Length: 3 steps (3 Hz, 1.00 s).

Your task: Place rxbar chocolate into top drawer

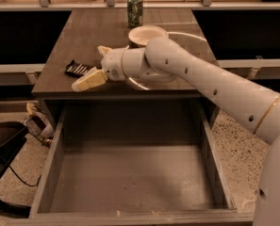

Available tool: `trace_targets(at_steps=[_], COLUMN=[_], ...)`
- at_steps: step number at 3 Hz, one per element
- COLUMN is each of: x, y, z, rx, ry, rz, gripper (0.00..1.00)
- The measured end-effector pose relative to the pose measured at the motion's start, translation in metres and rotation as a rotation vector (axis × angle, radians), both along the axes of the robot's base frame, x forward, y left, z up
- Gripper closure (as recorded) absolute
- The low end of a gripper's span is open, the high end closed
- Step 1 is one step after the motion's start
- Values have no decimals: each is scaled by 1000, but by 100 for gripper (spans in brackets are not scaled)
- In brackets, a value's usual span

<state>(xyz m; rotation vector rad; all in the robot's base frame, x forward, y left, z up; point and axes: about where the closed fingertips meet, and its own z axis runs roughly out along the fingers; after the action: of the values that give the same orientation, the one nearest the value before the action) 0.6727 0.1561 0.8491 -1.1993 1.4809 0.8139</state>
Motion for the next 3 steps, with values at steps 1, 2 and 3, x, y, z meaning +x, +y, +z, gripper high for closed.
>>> trace_targets(at_steps=[1,2,3], x=[5,8,8], y=[5,8,7], z=[-8,-15,-21], rx=[-3,-9,-11], ry=[12,19,21], rz=[4,5,-9], gripper=[0,18,42])
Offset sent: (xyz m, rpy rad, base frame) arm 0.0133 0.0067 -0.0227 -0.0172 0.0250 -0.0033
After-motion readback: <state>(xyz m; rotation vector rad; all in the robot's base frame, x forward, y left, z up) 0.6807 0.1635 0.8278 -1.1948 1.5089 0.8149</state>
